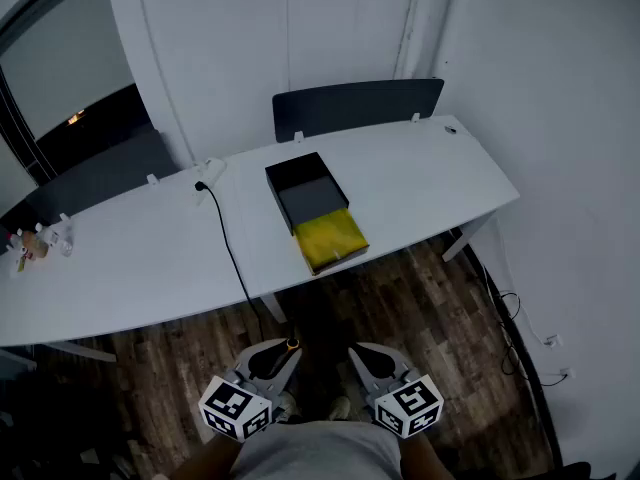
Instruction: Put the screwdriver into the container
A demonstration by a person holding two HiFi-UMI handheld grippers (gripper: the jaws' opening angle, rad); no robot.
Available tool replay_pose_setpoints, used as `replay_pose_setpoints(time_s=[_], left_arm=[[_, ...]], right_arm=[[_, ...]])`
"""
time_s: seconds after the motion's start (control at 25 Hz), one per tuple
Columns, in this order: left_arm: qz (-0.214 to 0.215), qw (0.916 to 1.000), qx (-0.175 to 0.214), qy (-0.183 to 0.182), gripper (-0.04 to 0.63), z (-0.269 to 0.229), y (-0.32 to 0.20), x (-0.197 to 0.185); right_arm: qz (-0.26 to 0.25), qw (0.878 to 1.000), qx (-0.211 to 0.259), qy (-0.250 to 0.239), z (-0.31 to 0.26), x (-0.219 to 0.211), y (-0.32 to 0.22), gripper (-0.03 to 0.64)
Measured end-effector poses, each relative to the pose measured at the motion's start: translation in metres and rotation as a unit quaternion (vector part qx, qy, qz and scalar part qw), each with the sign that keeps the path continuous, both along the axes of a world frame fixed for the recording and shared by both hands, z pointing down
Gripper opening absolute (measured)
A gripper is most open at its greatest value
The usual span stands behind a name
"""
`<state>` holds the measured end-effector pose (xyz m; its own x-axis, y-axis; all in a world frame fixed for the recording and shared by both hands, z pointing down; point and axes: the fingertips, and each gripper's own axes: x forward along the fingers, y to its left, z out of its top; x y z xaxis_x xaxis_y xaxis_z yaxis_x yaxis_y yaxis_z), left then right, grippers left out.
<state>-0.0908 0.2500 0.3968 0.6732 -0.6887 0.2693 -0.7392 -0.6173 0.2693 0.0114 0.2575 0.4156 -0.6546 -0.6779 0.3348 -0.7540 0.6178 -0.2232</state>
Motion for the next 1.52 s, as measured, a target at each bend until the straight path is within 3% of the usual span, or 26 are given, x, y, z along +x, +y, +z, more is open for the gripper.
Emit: replay_pose_setpoints(time_s=[0.72, 1.52], left_arm=[[0.01, 0.9999, -0.001, -0.002, 0.067, 0.001, 0.001, -0.007], [0.041, 0.9991, 0.006, -0.005, 0.067, 0.007, -0.008, -0.064]], right_arm=[[-0.002, 1.0, 0.007, 0.008, 0.0, -0.014, 0.0, 0.014], [0.039, 0.999, 0.005, 0.012, 0.004, -0.064, -0.009, 0.014]])
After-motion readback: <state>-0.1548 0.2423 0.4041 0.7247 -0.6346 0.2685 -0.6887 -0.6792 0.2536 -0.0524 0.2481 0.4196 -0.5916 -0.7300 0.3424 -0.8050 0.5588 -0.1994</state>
